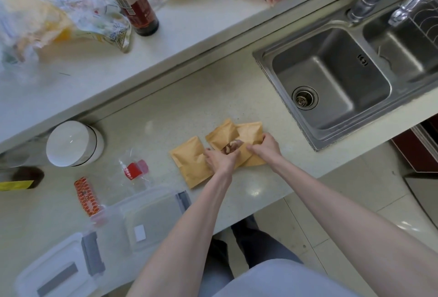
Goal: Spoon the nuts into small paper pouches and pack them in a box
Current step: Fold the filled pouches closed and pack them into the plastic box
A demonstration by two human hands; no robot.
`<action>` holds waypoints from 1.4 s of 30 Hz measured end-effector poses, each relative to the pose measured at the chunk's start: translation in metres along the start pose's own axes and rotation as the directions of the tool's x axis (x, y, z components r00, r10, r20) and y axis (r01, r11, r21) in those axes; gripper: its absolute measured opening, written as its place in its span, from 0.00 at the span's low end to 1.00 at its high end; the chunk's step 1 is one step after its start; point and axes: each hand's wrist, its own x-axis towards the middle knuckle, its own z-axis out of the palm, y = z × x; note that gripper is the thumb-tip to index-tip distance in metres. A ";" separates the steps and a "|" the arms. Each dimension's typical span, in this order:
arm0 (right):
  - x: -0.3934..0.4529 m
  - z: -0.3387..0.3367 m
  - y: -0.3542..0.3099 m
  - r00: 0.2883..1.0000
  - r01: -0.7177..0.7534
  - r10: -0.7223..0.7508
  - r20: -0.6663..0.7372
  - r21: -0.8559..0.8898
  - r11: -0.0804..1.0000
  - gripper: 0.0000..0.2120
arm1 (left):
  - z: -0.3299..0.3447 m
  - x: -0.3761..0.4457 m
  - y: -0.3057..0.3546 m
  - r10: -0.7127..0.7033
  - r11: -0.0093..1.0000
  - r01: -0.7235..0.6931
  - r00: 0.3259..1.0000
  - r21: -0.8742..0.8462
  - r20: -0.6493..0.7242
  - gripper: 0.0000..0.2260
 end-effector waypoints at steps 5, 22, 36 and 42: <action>-0.008 -0.008 0.013 0.999 0.025 -0.028 0.022 0.137 0.990 0.23 | -0.005 0.005 -0.008 0.070 0.997 -0.064 0.986 -0.042 0.154 0.28; -0.160 0.043 -0.059 0.909 0.118 -0.318 0.268 0.567 0.815 0.15 | -0.197 -0.039 -0.033 0.522 0.831 -0.420 0.815 -0.363 0.252 0.35; -0.248 0.156 -0.048 0.904 0.328 -0.386 0.182 0.283 0.901 0.17 | -0.348 -0.038 -0.155 0.523 0.837 -0.484 0.845 -0.258 0.111 0.28; -0.253 0.179 -0.028 0.930 0.318 -0.339 0.140 0.153 0.936 0.19 | -0.329 -0.029 -0.178 0.419 0.907 -0.420 0.904 -0.005 0.089 0.27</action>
